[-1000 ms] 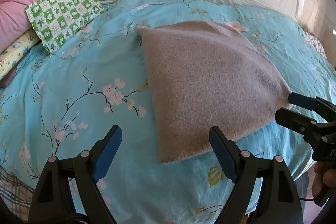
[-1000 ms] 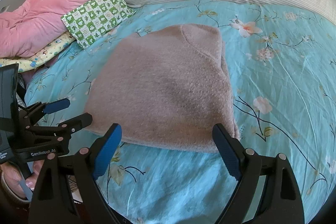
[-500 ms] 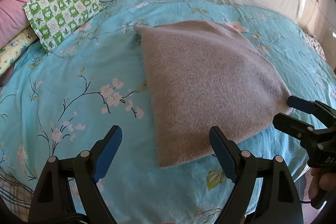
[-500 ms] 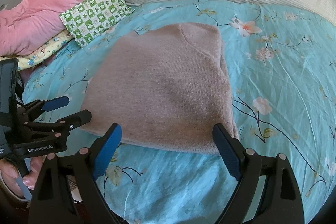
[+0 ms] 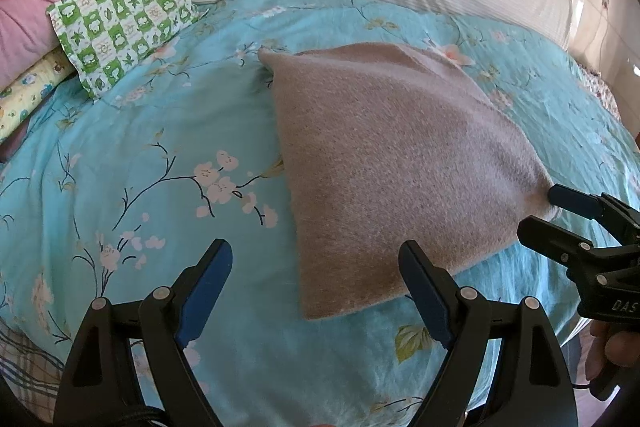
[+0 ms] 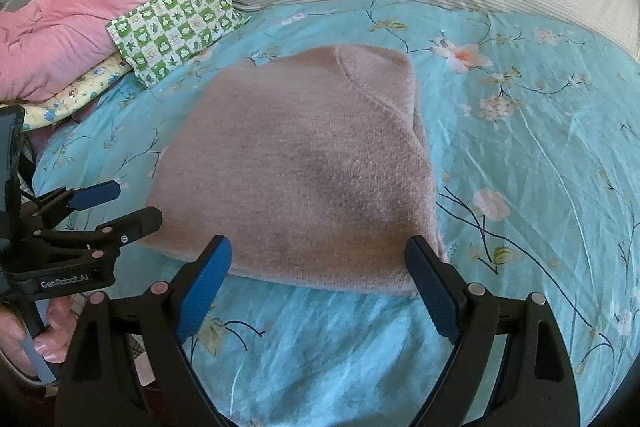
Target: Fold small clothes
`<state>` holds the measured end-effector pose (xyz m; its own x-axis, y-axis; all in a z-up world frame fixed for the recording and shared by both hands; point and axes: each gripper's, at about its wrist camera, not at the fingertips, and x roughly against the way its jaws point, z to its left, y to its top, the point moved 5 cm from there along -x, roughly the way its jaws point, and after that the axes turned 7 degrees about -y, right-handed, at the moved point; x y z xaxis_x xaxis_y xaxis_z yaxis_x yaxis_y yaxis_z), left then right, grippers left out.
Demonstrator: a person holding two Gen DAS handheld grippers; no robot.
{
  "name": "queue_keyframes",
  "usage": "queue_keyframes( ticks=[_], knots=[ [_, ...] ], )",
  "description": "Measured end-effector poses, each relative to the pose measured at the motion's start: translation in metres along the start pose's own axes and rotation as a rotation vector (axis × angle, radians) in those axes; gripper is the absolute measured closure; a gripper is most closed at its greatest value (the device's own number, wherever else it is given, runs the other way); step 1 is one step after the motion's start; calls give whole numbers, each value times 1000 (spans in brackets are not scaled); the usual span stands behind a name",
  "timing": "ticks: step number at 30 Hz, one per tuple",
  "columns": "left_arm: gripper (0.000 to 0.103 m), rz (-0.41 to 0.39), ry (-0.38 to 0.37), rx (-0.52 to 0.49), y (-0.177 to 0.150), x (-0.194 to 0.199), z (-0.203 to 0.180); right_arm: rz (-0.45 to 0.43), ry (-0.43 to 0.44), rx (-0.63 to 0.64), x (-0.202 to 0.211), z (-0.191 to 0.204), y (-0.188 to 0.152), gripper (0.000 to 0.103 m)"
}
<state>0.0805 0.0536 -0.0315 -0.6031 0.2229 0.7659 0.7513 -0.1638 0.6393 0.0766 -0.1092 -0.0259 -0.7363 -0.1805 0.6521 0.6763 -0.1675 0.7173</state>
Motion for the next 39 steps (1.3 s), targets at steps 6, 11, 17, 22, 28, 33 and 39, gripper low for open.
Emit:
queue_keyframes(
  ticks=[6, 11, 17, 22, 28, 33, 39],
  knots=[
    [17, -9, 3, 9, -3, 4, -2, -2, -16, 5, 1, 2, 0, 14],
    [17, -12, 5, 13, -4, 5, -3, -3, -30, 11, 1, 4, 1, 14],
    [17, -15, 10, 21, -4, 8, -4, -3, -28, 12, 1, 3, 1, 14],
    [17, -22, 12, 22, -4, 10, -4, -5, -31, 14, 0, 3, 2, 14],
    [16, -25, 18, 23, -4, 10, -4, -6, -38, 11, 1, 2, 3, 14],
    [16, -27, 19, 25, -5, 11, -6, -8, -40, 11, 1, 2, 3, 14],
    [16, -27, 16, 26, -4, 10, -5, -9, -40, 11, 1, 2, 3, 14]
  ],
)
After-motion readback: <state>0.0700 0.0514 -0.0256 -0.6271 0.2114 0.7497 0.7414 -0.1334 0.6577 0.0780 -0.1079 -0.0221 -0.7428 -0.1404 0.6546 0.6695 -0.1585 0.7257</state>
